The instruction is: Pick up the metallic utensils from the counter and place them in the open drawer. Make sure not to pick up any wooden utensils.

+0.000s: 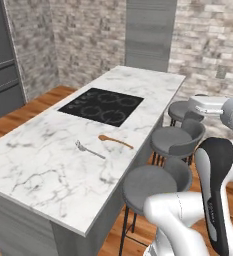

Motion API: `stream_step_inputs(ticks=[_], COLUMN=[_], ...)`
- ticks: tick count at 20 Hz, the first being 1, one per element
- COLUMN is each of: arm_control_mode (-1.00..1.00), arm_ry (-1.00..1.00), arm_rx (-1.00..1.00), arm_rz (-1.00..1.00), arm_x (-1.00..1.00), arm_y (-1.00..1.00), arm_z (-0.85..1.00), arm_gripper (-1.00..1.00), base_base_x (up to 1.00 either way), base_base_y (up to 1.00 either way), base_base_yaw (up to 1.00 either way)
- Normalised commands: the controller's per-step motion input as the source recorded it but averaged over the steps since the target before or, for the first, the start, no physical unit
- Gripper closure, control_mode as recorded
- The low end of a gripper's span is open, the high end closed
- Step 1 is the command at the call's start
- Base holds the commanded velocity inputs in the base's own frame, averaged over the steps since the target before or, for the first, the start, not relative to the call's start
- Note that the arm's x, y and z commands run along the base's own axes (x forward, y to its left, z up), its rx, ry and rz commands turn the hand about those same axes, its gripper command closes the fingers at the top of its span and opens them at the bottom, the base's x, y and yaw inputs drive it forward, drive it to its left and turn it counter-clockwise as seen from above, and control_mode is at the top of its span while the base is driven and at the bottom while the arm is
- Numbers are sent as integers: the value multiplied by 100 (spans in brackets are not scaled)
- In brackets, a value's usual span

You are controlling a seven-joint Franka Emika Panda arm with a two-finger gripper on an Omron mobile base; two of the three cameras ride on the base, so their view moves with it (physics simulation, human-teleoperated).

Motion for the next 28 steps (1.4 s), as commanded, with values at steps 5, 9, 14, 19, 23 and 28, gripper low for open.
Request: stream_step_inputs(ticks=[5, 9, 14, 19, 23, 28], arm_control_mode=[100, -100, -100, -100, -100, -100], arm_ry=[0, 13, 45, 36, 42, 36], arm_rx=[0, 0, 0, -10, -8, -6], arm_rz=[0, 12, 19, 13, 0, 7], arm_x=[0, 25, 61, 34, 62, 49], arm_y=[0, 2, 47, 58, 90, 43], arm_z=[0, 0, -7, -34, -72, -63], arm_gripper=[-100, -100, -100, -100, -100, -100], base_base_x=[75, 27, 0, 0, 0, 0], base_base_y=[-12, 0, 0, 0, 0, 0], base_base_yaw=[19, 13, 0, 0, 0, 0])
